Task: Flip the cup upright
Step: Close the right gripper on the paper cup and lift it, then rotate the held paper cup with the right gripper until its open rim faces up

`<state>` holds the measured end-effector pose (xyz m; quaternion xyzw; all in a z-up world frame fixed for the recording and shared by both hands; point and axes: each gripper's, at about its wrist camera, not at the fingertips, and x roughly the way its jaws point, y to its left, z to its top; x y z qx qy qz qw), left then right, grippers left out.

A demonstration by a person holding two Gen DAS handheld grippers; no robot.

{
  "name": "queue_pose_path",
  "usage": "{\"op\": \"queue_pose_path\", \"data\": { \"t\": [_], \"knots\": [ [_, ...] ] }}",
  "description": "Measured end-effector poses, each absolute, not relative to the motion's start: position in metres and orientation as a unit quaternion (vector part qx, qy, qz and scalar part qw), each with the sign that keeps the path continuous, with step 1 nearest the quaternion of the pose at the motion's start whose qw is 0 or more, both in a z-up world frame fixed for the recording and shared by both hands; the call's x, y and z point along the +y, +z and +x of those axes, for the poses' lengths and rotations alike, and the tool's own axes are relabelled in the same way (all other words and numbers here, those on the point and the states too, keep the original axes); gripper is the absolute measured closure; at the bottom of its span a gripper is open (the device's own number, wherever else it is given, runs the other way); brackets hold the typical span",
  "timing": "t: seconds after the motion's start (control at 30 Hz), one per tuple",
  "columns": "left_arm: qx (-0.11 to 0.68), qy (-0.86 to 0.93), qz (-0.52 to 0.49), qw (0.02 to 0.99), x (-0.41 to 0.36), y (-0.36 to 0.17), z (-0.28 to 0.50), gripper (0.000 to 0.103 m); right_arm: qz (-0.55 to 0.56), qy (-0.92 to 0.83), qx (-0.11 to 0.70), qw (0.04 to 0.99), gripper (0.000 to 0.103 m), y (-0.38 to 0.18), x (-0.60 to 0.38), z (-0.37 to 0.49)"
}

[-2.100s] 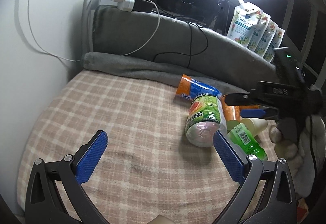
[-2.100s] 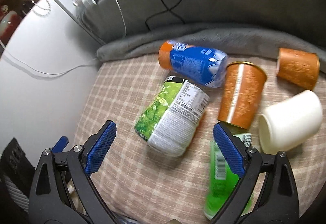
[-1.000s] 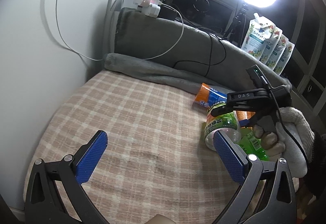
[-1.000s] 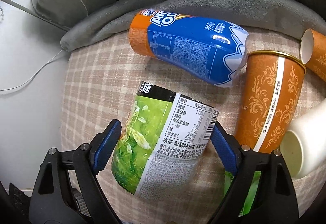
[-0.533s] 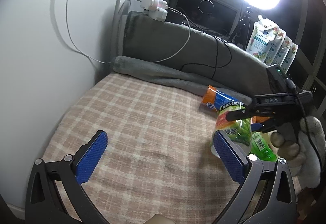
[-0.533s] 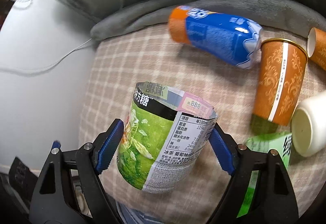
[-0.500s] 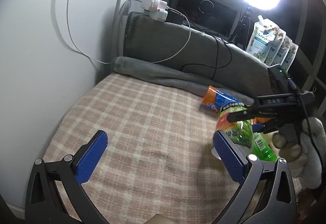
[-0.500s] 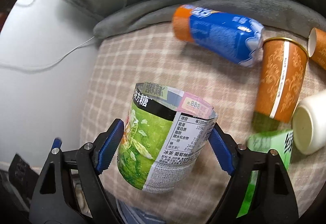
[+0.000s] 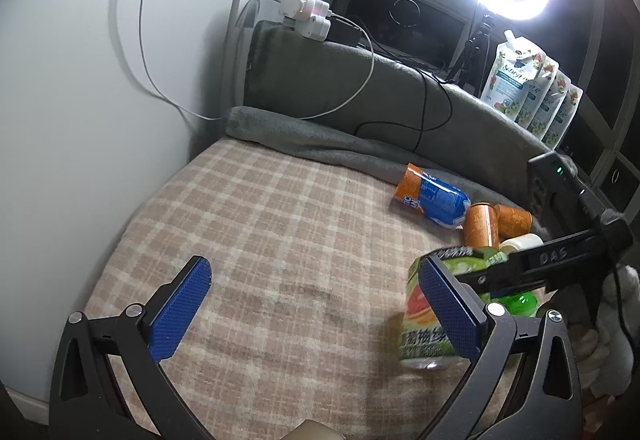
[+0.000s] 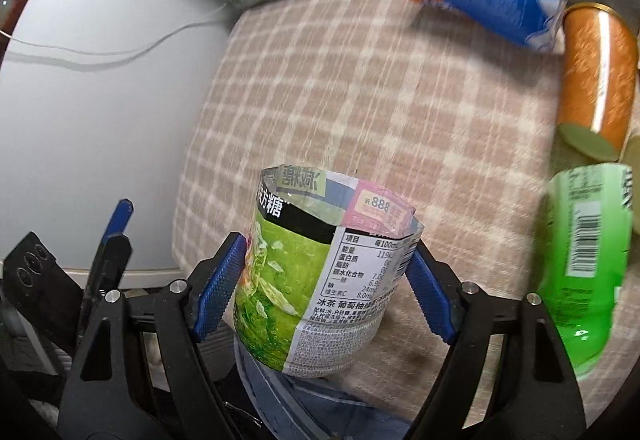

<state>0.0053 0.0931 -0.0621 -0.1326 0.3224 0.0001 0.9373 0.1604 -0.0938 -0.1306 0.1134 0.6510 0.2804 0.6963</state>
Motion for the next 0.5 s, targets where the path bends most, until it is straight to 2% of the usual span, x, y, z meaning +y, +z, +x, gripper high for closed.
{"op": "queue_pose_path", "data": {
  "t": [0.23, 0.5],
  "knots": [
    [0.332, 0.002, -0.144, 0.932, 0.1, -0.062, 0.006, 0.0, 0.107, 0.295, 0.67, 0.673, 0.018, -0.151, -0.08, 0.155],
    [0.354, -0.025, -0.143, 0.924, 0.097, -0.064, 0.013, 0.0, 0.092, 0.305, 0.654, 0.687, 0.015, -0.147, -0.072, 0.154]
  ]
}}
